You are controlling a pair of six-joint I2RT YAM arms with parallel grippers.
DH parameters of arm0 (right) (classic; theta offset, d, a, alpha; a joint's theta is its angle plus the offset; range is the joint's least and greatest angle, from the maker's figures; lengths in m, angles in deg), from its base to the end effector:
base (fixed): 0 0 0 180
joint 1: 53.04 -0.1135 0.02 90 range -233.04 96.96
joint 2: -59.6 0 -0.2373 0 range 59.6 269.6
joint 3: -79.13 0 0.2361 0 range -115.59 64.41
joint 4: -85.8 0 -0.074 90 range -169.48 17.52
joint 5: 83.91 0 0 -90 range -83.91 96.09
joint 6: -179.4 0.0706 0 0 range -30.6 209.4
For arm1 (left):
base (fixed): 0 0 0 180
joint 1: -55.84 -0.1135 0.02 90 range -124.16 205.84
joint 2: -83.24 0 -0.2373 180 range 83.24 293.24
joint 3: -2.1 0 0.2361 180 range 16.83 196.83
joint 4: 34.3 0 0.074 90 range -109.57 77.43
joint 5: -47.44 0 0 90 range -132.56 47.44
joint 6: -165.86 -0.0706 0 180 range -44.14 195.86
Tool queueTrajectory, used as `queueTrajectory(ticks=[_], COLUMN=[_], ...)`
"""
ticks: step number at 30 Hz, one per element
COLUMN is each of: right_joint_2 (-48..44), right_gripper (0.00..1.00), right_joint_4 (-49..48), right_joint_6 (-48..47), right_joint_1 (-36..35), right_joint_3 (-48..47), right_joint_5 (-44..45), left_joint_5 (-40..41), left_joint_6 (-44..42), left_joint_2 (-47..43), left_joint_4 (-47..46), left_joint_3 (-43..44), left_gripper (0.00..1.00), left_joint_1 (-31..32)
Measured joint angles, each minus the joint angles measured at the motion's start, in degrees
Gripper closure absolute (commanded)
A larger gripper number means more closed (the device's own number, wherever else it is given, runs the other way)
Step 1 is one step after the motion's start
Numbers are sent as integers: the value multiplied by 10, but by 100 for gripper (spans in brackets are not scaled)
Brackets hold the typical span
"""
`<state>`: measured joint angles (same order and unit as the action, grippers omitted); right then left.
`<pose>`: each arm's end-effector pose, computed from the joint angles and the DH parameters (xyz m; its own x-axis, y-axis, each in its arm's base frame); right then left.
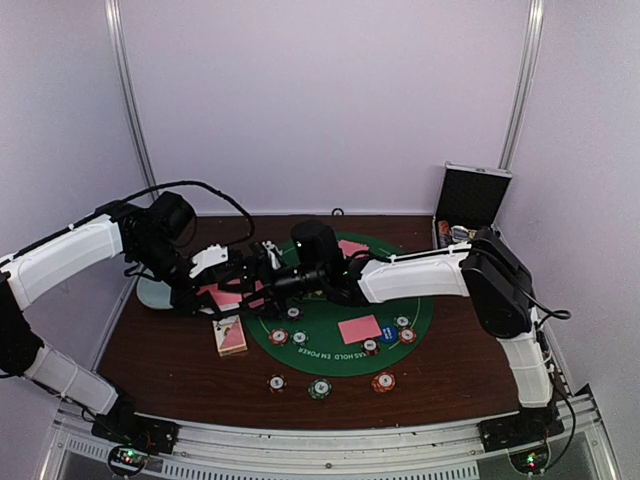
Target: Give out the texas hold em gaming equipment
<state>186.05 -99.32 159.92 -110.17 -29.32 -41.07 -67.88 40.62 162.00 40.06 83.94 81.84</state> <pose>0.2303 0.4518 0.2042 -0.9445 -0.2805 -0.1710 -0.2058 0.0994 0.9735 0.2148 -0.1384 0.2284 -0.3954 0.7732 -0.4958 0.9156 0.3749 -0.1456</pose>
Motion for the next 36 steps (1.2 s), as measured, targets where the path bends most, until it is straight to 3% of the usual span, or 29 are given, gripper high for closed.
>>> queueTrajectory(ticks=[11,22,36], right_joint_2=[45,44,-1], right_gripper=[20,34,66], right_joint_4=[-2,-48,-70], right_joint_6=[24,48,45], right_joint_1=[-7,5,17], right_joint_3=[-54,-2,53], right_joint_5=[-4,-5,-4], left_joint_5=[-2,5,7], left_joint_6=[4,4,4], left_joint_2=[0,1,1], left_joint_4=[0,7,5], left_joint_3=[1,0,0], left_gripper=[93,92,93], left_joint_1=[2,3,5])
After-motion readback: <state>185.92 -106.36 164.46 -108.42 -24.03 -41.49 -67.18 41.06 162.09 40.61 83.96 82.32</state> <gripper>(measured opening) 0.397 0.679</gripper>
